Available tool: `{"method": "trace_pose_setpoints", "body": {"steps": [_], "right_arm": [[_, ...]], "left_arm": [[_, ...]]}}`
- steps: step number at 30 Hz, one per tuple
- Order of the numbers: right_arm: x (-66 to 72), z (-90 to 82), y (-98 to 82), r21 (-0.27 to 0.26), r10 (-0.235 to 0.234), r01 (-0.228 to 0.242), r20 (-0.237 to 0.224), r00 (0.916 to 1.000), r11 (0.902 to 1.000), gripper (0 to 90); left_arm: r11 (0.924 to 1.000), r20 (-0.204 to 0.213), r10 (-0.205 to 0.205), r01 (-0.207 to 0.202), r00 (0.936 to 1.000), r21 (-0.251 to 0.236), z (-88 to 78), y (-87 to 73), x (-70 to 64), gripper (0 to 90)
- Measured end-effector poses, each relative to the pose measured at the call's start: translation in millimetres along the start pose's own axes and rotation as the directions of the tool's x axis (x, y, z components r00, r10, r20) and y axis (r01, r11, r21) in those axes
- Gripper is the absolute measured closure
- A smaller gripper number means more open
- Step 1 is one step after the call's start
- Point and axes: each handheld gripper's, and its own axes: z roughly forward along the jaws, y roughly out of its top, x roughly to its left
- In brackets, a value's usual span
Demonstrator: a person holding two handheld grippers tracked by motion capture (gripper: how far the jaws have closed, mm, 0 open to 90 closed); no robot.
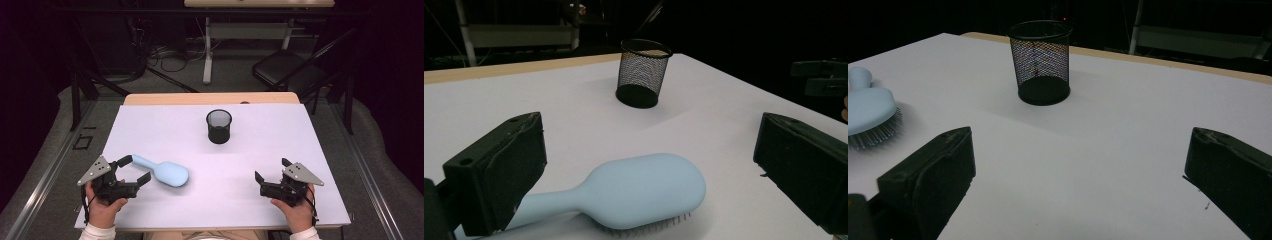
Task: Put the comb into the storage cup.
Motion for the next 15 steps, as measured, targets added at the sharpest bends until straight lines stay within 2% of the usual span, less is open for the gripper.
{"method": "trace_pose_setpoints", "body": {"steps": [10, 12, 15], "right_arm": [[1.9, 0.0, -3.1, 0.013, -0.010, 0.010, 0.010, 0.9999, 0.9999, 0.0], [2.4, -1.0, -3.2, 0.010, -0.006, 0.006, 0.011, 0.9999, 0.9999, 0.0], [2.1, -1.6, -1.9, 0.005, 0.001, -0.001, 0.011, 0.9999, 1.0000, 0.0]], "left_arm": [[0.9999, -0.013, -0.009, 0.009, 0.9999, 0.008, 2.8, 3.1, 6.0, 3.6], [0.9996, -0.013, -0.017, 0.017, 0.9998, 0.023, 3.7, 2.2, 7.2, 4.1], [0.9989, -0.035, -0.008, 0.010, 0.9993, 0.045, 3.9, 1.4, 8.7, 7.4]]}}
